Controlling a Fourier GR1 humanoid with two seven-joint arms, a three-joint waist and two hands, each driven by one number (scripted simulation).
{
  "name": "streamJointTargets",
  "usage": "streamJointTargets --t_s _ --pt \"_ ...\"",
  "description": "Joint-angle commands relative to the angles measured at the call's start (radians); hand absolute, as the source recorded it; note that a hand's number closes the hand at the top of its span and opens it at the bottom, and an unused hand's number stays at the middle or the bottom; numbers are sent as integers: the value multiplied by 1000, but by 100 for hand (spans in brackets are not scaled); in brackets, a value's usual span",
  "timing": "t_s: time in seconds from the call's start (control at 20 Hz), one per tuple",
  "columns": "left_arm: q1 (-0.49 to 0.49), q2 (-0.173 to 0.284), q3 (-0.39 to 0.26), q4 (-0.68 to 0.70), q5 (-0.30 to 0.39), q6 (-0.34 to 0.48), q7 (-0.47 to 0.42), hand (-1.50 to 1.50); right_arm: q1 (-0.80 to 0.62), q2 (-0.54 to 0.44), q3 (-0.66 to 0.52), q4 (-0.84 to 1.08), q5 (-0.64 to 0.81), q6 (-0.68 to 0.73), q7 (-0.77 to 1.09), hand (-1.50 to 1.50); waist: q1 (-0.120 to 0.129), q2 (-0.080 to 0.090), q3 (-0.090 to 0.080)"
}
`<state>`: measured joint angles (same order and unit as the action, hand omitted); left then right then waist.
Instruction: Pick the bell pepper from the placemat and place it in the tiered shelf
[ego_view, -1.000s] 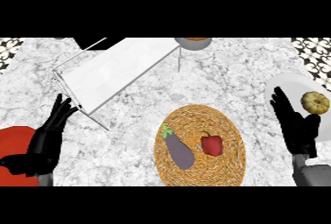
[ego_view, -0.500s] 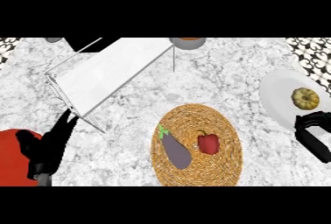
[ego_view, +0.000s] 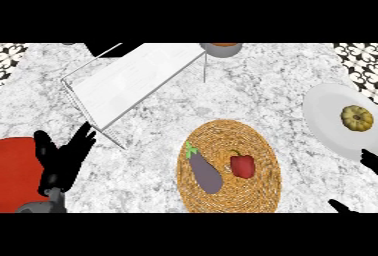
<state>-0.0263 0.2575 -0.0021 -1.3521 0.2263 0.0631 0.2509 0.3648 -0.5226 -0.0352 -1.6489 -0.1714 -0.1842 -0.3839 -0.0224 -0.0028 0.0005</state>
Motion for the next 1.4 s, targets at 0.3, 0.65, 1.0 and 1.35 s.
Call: streamJointTargets --t_s 0.3,0.65,1.0,1.35 --pt "-7 -14 6 1 -6 -6 5 0 175 -124 124 -510 155 24 397 -150 16 1 -3" --pt "-7 -5 17 49 -27 -14 -19 0 24 -84 265 -648 433 -95 898 -150 34 6 -4" --pt "-71 6 29 38 -20 -20 63 0 -242 41 461 -583 737 -56 1280 -150 34 4 -2" --pt "18 -34 13 -3 -39 -22 10 0 -408 161 548 -453 824 106 1474 -150 29 2 -1"
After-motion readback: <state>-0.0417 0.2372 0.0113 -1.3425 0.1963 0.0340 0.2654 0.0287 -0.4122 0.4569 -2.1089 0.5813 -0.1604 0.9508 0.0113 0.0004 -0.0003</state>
